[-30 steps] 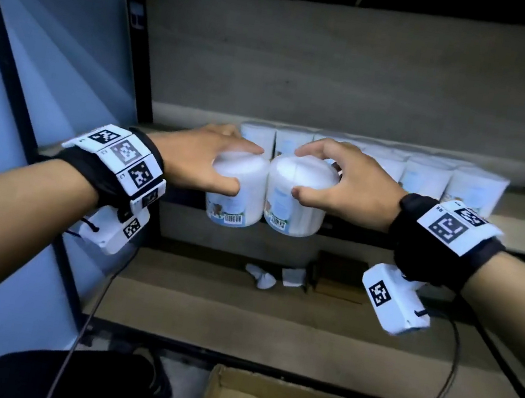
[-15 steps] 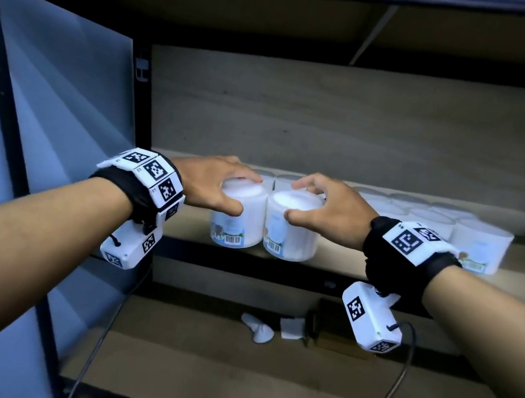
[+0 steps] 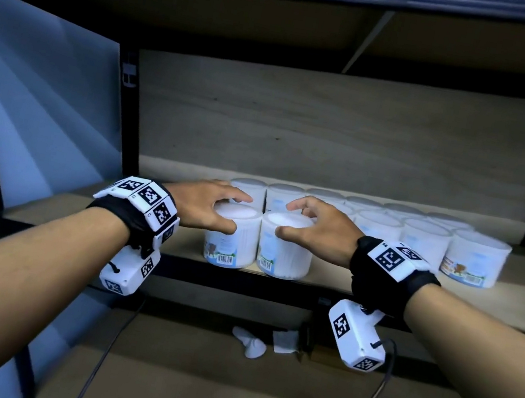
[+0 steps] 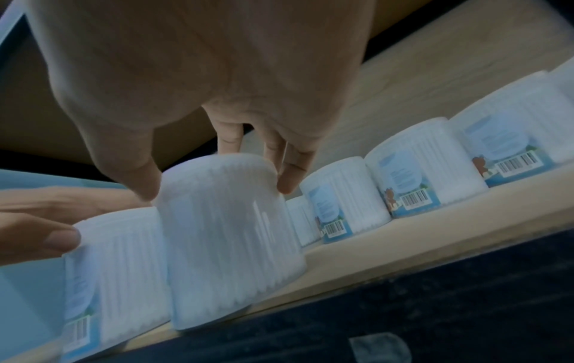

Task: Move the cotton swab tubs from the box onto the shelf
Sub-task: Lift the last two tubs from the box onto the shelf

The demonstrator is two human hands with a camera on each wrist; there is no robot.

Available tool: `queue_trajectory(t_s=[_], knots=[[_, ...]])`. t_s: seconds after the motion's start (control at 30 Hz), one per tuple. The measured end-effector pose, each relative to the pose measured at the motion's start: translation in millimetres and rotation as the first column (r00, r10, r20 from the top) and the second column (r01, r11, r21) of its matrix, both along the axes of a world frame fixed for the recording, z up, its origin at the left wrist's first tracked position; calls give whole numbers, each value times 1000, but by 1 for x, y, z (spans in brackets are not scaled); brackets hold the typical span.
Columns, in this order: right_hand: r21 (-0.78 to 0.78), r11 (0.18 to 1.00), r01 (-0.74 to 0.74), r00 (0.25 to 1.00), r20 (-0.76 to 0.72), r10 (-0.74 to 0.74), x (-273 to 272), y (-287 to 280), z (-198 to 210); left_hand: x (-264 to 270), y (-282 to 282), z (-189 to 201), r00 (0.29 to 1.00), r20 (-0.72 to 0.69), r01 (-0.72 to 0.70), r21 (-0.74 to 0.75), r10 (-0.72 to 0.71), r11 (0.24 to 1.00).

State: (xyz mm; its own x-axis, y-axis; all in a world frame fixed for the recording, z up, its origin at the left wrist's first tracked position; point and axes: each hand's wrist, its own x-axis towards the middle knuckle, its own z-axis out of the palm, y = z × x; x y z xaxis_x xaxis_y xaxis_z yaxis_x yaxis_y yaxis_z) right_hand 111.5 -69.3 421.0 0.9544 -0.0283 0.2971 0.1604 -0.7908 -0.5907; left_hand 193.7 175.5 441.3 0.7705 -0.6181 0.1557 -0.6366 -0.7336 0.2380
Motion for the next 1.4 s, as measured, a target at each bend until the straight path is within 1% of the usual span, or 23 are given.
queue_trajectory(t_s=[0.23, 0.37, 0.53, 0.83, 1.13, 1.4], knots=[[-144, 990, 7, 997, 83, 5, -11, 3, 3, -8, -1, -2, 998, 48, 34, -46, -32, 998], [-156, 987, 33, 991, 134, -12, -17, 5, 4, -14, -4, -3, 996, 88, 41, -97, -32, 994], [-186, 982, 46, 979, 204, -7, -23, 11, 3, -13, -4, -3, 989, 142, 53, -66, -43, 996], [-203, 976, 74, 983, 180, -37, -2, 12, 5, 11, -7, -5, 991, 135, 25, -50, -18, 998], [-274, 960, 67, 990, 139, -29, 29, 11, 12, 40, -13, -5, 992, 123, 1, -32, 3, 999], [-334, 940, 68, 990, 142, -21, 57, 9, 15, 64, -21, -7, 993, 118, -4, -84, 14, 996]])
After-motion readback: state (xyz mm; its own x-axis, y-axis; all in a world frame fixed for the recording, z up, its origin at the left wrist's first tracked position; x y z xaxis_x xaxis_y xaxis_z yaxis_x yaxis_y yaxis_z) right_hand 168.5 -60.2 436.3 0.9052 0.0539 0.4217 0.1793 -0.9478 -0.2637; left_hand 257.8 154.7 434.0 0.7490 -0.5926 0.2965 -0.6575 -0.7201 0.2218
